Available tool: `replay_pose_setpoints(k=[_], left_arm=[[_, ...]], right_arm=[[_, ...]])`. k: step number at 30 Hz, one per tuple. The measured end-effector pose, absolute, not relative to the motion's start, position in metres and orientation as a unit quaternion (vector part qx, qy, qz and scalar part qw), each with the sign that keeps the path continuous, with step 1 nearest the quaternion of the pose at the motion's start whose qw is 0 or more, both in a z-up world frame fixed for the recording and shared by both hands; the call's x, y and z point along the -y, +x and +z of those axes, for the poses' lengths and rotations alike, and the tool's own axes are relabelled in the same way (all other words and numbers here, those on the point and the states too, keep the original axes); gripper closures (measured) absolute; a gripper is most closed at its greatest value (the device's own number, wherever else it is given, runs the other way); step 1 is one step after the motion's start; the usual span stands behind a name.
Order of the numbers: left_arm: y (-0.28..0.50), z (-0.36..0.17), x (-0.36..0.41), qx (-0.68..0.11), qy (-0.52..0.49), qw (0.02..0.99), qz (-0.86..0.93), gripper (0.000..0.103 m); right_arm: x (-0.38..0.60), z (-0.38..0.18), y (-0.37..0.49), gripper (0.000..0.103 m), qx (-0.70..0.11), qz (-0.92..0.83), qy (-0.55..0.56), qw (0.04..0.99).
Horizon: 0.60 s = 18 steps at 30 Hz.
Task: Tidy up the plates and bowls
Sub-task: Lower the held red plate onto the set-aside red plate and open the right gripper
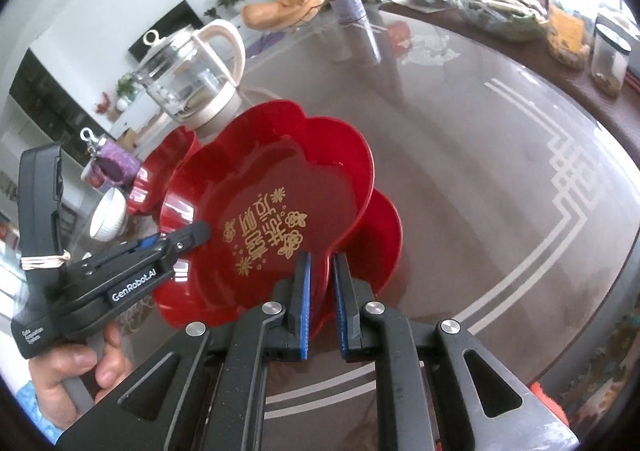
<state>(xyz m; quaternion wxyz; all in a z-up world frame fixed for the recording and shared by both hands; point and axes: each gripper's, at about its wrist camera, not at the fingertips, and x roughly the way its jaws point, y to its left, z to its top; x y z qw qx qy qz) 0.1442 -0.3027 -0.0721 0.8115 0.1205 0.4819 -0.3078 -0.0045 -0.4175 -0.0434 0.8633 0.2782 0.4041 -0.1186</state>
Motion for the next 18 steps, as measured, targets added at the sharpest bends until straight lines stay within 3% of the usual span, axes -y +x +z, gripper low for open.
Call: replay_pose_setpoints(k=[13,16,17,18], left_arm=[[0.12,-0.073,0.3,-0.487,0.14,0.801,-0.32,0.079],[0.112,-0.068,0.297,-0.482,0.136,0.8,-0.33,0.071],[0.11,-0.065,0.294,-0.476,0.136,0.803,-0.332,0.064],[0.107,-0.062,0.292,-0.471,0.136,0.806,-0.332,0.055]], right_arm=[[0.443,-0.048,0.008,0.091,-0.403,-0.15,0.257,0.865],[0.442,-0.047,0.01,0.088,-0.402,-0.149,0.244,0.87],[0.442,-0.047,0.012,0.088,-0.404,-0.147,0.239,0.871],[0.443,-0.048,0.014,0.079,-0.406,-0.143,0.236,0.871]])
